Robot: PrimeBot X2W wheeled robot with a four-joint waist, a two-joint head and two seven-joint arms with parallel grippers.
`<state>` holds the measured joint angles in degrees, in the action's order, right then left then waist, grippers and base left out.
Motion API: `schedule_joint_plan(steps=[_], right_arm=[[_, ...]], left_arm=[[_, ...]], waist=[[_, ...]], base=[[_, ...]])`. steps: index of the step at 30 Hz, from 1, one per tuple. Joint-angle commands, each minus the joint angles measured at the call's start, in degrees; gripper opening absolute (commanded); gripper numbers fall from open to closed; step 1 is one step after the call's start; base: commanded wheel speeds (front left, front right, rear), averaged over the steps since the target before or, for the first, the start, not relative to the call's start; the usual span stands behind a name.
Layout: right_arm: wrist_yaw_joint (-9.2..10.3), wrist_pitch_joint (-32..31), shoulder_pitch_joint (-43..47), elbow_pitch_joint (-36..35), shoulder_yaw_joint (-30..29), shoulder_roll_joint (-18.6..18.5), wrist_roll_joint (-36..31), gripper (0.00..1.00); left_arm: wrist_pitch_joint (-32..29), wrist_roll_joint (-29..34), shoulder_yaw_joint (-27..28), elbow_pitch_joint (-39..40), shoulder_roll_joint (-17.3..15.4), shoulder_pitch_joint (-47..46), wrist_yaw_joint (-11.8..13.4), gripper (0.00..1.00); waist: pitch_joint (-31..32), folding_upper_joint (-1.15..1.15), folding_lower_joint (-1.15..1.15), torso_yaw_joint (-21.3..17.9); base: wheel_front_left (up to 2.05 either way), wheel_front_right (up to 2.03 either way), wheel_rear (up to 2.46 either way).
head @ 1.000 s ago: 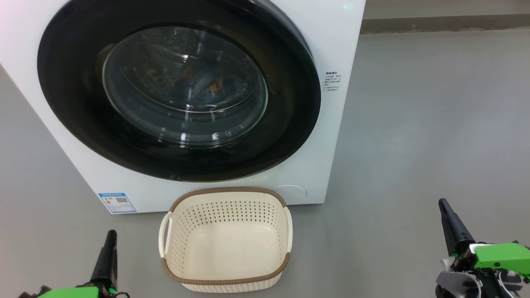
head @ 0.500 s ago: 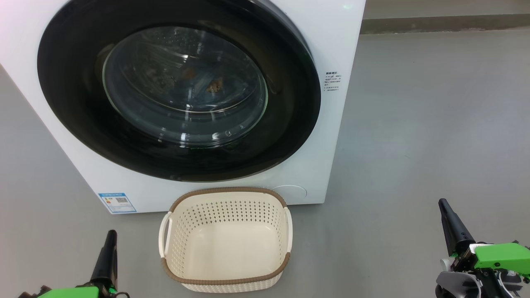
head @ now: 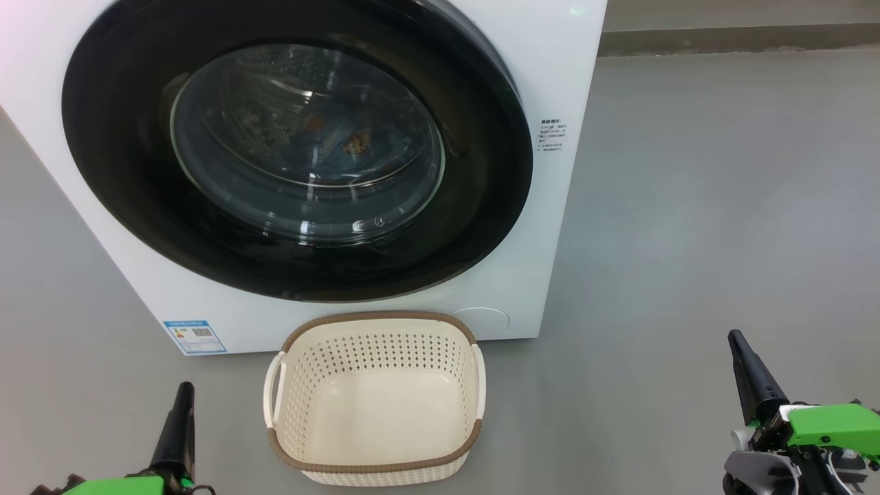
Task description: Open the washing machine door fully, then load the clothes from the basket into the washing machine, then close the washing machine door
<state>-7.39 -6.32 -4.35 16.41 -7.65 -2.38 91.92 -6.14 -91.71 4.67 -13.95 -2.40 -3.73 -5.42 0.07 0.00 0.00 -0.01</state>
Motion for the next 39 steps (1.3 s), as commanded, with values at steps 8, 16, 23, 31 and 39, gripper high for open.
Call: schedule_joint_plan(steps=[8, 16, 23, 31, 39], right_arm=[[-0.1, -0.22, -2.68, -1.75, 1.02, -0.52, 0.16, 0.0], [-0.1, -0.22, -2.68, -1.75, 1.02, -0.52, 0.16, 0.0], [-0.1, -0.22, -2.68, -1.75, 1.02, -0.52, 0.16, 0.0], [-0.1, -0.22, -2.68, -1.75, 1.02, -0.52, 0.16, 0.0], [-0.1, -0.22, -2.68, -1.75, 1.02, -0.52, 0.16, 0.0]], left_arm=[[-0.34, -0.41, 1.93, 1.77, -0.5, -2.57, -0.12, 0.0], [-0.34, -0.41, 1.93, 1.77, -0.5, -2.57, -0.12, 0.0], [-0.34, -0.41, 1.93, 1.77, -0.5, -2.57, -0.12, 0.0], [-0.34, -0.41, 1.93, 1.77, -0.49, -2.57, -0.12, 0.0], [-0.35, -0.41, 1.94, 1.77, -0.49, -2.57, -0.12, 0.0]], waist=[[0.0, 0.0, 0.0, 0.0], [0.0, 0.0, 0.0, 0.0], [0.0, 0.0, 0.0, 0.0], [0.0, 0.0, 0.0, 0.0], [0.0, 0.0, 0.0, 0.0]], base=[[0.0, 0.0, 0.0], [0.0, 0.0, 0.0], [0.0, 0.0, 0.0], [0.0, 0.0, 0.0], [0.0, 0.0, 0.0]])
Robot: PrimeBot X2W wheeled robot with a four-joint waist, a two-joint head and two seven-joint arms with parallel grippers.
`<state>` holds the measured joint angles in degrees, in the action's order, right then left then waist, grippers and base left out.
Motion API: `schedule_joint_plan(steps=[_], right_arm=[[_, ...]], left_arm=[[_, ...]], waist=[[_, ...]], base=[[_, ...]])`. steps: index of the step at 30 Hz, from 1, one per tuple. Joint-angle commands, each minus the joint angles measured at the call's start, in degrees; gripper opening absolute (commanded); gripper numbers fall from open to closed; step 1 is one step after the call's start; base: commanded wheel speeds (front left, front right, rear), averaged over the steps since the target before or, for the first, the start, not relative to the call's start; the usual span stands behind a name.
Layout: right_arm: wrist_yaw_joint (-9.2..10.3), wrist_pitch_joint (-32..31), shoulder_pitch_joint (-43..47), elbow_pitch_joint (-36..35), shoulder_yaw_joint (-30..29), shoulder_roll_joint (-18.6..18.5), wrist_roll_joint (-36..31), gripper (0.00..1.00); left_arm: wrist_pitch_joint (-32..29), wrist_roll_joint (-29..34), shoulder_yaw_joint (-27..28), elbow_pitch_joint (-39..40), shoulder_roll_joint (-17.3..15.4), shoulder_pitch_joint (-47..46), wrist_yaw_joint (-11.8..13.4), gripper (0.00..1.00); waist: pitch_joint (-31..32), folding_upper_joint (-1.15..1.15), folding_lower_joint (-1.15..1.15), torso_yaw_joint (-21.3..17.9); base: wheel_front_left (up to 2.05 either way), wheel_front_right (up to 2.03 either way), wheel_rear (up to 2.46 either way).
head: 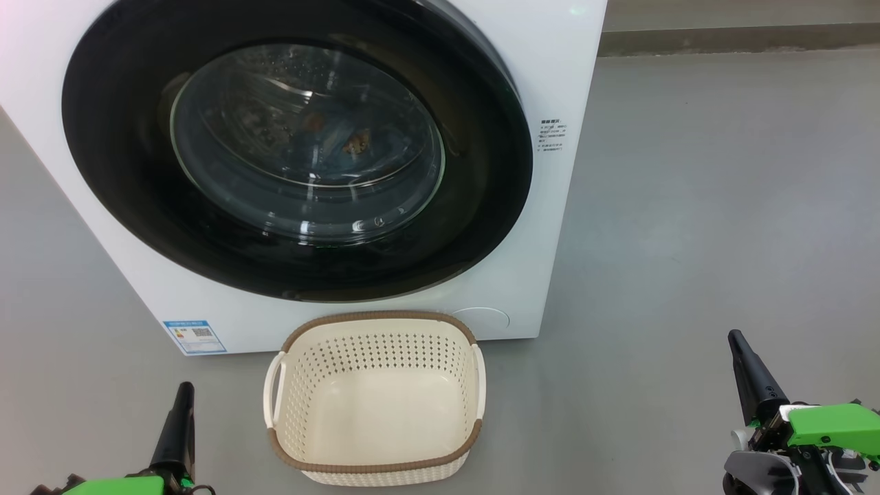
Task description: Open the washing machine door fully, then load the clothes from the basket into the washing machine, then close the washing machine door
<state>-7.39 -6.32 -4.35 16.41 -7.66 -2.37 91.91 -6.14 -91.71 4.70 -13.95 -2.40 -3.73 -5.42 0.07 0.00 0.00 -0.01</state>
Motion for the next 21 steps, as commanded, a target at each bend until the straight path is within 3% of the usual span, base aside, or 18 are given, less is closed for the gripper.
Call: schedule_joint_plan(steps=[1, 21], right_arm=[[-0.1, -0.22, -2.67, -1.75, 1.03, -0.53, 0.17, 0.0], [-0.1, -0.22, -2.67, -1.75, 1.03, -0.53, 0.17, 0.0]], left_arm=[[-0.35, -0.41, 1.91, 1.77, -0.49, -2.57, -0.12, 0.0], [-0.35, -0.4, 1.92, 1.77, -0.49, -2.57, -0.12, 0.0]], waist=[[0.0, 0.0, 0.0, 0.0], [0.0, 0.0, 0.0, 0.0]], base=[[0.0, 0.0, 0.0], [0.0, 0.0, 0.0]])
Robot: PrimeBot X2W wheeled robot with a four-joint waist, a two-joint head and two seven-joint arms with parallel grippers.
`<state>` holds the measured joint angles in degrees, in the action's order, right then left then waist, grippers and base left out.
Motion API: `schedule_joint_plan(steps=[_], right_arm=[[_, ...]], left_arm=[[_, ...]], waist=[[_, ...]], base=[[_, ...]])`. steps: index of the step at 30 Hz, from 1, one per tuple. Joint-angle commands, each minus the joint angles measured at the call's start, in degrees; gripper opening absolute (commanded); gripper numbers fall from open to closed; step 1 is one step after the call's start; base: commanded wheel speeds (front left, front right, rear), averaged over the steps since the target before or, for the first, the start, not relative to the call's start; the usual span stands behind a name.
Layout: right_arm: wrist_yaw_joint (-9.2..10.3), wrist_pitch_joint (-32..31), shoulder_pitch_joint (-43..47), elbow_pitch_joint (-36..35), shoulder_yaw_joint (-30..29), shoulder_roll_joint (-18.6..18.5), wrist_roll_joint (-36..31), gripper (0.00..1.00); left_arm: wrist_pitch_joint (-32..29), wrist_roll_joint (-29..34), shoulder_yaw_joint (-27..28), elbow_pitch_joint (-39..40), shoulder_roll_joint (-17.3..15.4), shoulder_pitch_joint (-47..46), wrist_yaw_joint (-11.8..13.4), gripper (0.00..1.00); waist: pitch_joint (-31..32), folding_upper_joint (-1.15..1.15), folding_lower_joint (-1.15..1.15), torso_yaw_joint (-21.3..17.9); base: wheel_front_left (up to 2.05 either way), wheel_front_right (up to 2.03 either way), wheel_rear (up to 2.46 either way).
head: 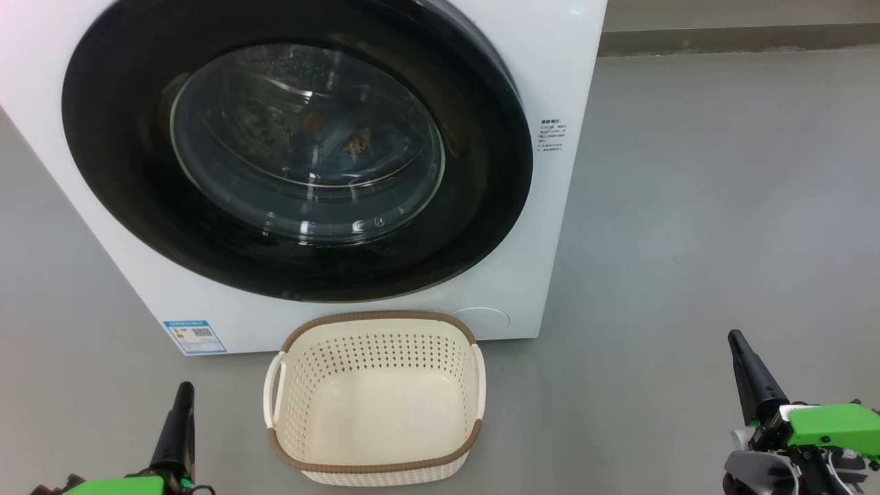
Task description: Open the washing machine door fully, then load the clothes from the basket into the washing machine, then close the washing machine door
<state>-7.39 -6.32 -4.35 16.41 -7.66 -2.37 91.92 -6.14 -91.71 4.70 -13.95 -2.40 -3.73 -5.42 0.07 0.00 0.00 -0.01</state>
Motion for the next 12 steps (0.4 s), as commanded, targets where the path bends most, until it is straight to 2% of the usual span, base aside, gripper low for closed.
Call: schedule_joint_plan(steps=[1, 12], right_arm=[[-0.1, -0.22, -2.67, -1.75, 1.03, -0.53, 0.16, 0.0], [-0.1, -0.22, -2.67, -1.75, 1.03, -0.53, 0.16, 0.0]], left_arm=[[-0.35, -0.4, 1.92, 1.77, -0.49, -2.57, -0.12, 0.0], [-0.35, -0.4, 1.92, 1.77, -0.49, -2.57, -0.12, 0.0]], waist=[[0.0, 0.0, 0.0, 0.0], [0.0, 0.0, 0.0, 0.0]], base=[[0.0, 0.0, 0.0], [0.0, 0.0, 0.0]])
